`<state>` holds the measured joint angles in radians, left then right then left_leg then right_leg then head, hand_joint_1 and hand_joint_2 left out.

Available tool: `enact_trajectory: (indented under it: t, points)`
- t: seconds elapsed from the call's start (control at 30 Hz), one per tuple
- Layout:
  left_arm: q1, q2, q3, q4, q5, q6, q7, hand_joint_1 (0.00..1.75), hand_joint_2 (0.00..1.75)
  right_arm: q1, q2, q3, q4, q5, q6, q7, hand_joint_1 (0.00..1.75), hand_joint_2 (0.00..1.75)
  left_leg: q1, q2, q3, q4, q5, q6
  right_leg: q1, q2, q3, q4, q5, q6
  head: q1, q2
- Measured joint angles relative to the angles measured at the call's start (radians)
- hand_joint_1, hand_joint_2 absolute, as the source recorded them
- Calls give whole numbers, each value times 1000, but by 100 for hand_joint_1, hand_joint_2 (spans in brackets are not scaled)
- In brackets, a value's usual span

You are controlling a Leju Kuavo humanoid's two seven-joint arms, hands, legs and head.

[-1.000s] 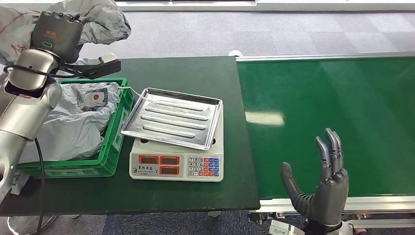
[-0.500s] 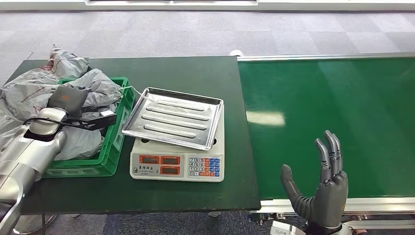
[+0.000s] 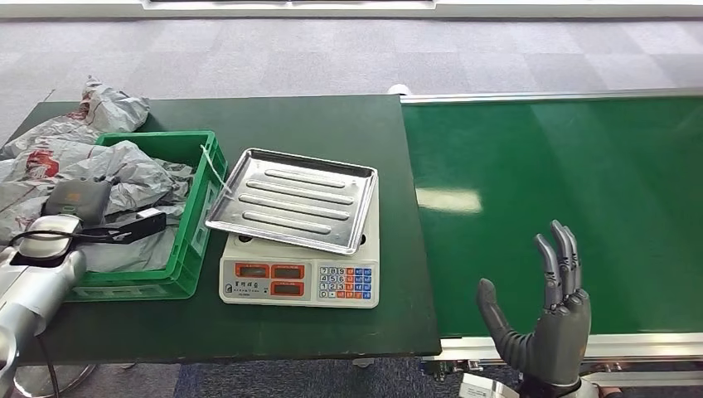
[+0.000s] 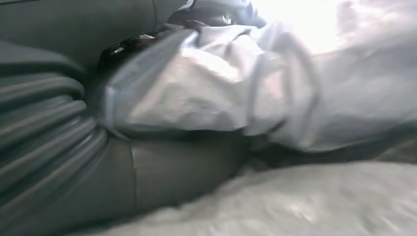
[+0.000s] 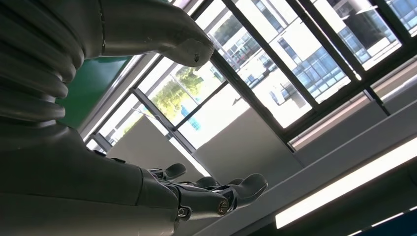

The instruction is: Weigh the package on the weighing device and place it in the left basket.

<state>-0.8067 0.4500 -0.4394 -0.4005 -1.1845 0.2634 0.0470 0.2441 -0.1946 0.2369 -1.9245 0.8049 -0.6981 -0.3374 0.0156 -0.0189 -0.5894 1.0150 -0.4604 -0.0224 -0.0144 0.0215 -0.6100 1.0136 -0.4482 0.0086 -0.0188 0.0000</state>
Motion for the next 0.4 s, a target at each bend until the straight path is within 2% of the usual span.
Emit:
enact_trajectory:
  t: [0.1, 0.23, 0.4]
  points:
    - [2, -1, 28, -9, 37, 31, -28, 0, 0, -1, 0, 0, 0, 6, 0, 3, 0, 175, 0, 0, 0, 0, 0, 0, 0, 0, 0, 0, 0, 0, 0, 0]
    - [9, -13, 115, -87, 182, 29, -107, 0, 0, 3, 0, 0, 0, 12, 0, 1, 0, 175, 0, -1, 0, 0, 0, 0, 0, 0, 0, 0, 0, 0, 0, 0]
    - [16, -25, 181, -165, 217, 11, -120, 0, 0, 11, 0, 0, 0, 12, 0, -1, 0, 175, 0, 0, 0, 0, 0, 0, 0, 0, 0, 0, 0, 0, 0, 0]
